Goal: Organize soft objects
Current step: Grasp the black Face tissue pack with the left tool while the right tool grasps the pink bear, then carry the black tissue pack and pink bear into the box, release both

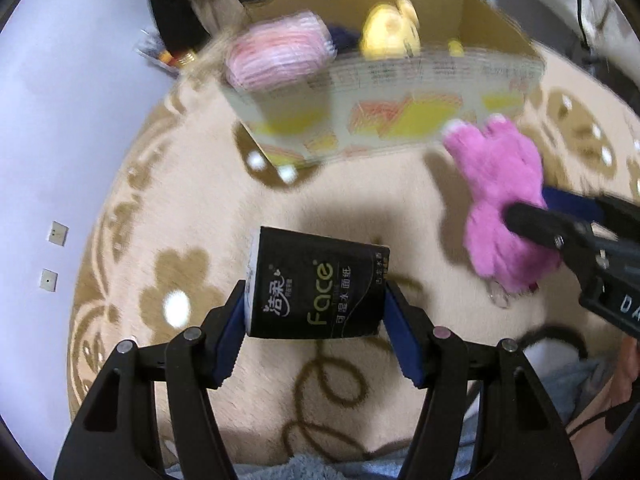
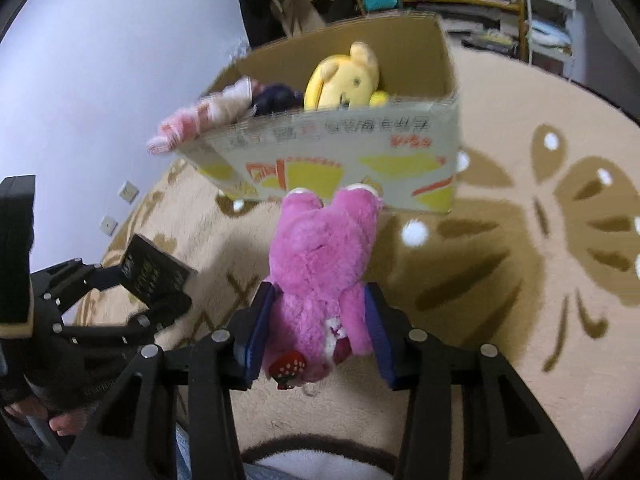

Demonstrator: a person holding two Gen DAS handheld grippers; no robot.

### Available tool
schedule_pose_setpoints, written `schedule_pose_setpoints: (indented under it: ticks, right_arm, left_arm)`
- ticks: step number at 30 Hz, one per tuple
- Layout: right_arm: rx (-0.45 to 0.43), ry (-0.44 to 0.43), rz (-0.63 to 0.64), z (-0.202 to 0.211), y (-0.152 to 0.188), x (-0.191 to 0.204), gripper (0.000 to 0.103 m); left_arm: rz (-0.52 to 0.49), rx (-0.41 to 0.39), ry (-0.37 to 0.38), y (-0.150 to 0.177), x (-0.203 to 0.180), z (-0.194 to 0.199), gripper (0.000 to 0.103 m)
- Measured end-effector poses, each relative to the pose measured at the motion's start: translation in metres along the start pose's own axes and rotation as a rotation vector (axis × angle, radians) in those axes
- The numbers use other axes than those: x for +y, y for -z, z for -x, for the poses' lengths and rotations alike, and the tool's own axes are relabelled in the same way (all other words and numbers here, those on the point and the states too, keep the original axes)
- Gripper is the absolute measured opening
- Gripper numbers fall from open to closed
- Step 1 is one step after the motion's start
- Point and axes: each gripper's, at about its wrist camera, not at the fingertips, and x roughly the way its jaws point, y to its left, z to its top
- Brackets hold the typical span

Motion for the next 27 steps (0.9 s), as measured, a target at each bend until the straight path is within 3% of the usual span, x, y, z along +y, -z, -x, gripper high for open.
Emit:
schedule_pose_setpoints:
  ticks: [6, 15, 27]
  right_arm:
    - [-0.101, 0.044, 0.039, 0.034, -0.005, 0.007, 0.048]
    - [-0.24, 0.076, 0.091, 0.072, -0.018, 0.026, 0.048]
    - [-0.359, 0.112, 0.139, 0.095, -0.047, 0.038, 0.048]
  left_arm:
    - [0.056, -0.182, -0.021, -0.01, -0.005, 0.045, 0.063]
    - [0.112, -0.41, -0.047, -0.023, 0.003, 0.083, 0.063]
    - [0.16, -0.526, -0.087, -0.054, 0.014, 0.1, 0.063]
